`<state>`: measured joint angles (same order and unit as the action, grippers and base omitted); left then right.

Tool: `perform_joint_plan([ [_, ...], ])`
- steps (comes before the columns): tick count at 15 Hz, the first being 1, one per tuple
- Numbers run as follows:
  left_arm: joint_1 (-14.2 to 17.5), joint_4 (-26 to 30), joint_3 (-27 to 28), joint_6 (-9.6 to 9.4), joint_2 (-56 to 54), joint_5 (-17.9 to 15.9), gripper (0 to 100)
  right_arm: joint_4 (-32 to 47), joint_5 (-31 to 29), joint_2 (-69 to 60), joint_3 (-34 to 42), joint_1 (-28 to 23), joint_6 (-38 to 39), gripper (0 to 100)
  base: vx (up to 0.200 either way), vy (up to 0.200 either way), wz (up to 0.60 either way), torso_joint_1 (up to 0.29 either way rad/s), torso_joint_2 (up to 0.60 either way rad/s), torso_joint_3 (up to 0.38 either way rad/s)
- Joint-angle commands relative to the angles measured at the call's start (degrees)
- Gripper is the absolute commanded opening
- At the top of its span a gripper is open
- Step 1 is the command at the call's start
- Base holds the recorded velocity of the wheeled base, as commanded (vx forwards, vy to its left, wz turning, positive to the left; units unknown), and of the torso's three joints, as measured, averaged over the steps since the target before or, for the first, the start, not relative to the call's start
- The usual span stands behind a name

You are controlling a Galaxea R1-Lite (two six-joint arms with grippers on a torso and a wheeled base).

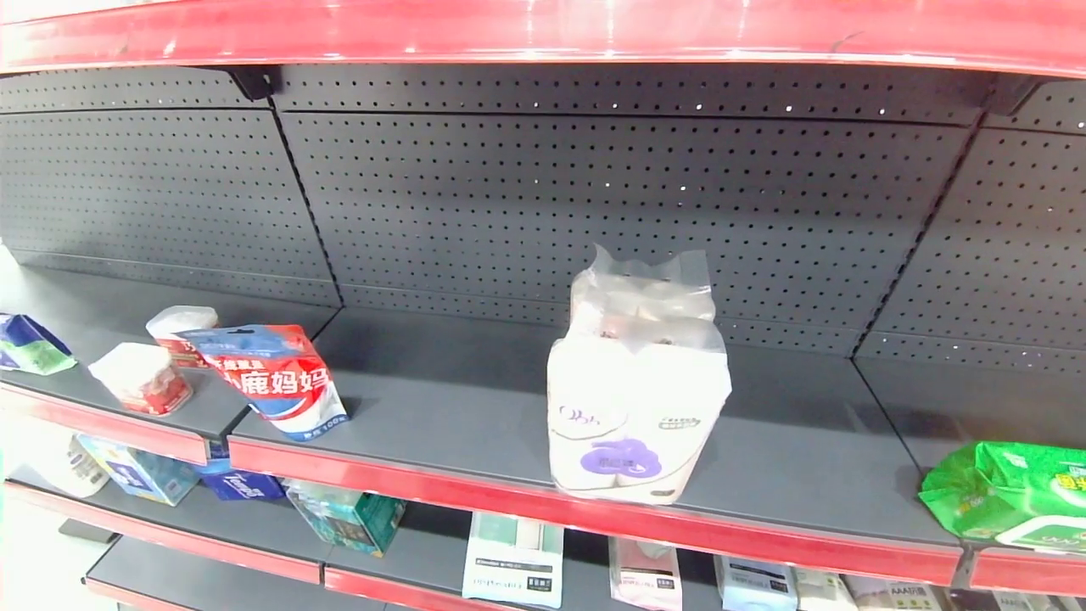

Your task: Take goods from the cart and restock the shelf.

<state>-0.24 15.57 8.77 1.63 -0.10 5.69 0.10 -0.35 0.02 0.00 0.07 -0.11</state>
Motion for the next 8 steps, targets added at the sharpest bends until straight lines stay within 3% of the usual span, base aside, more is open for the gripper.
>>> perform_joint_plan([
  [1, 0.0, 0.0, 0.0, 0.04, 0.1, 0.0, 100, 0.0, -0.1, 0.1, 0.0, 0.0, -0.1, 100, 0.0, 0.0, 0.0, 0.0, 0.0, 0.0],
  [8, 0.0, 0.0, 0.0, 0.21, 0.1, 0.0, 100, 0.0, -0.5, 0.1, -0.1, 0.0, -0.2, 100, 0.0, 0.0, 0.0, 0.0, 0.0, 0.0],
])
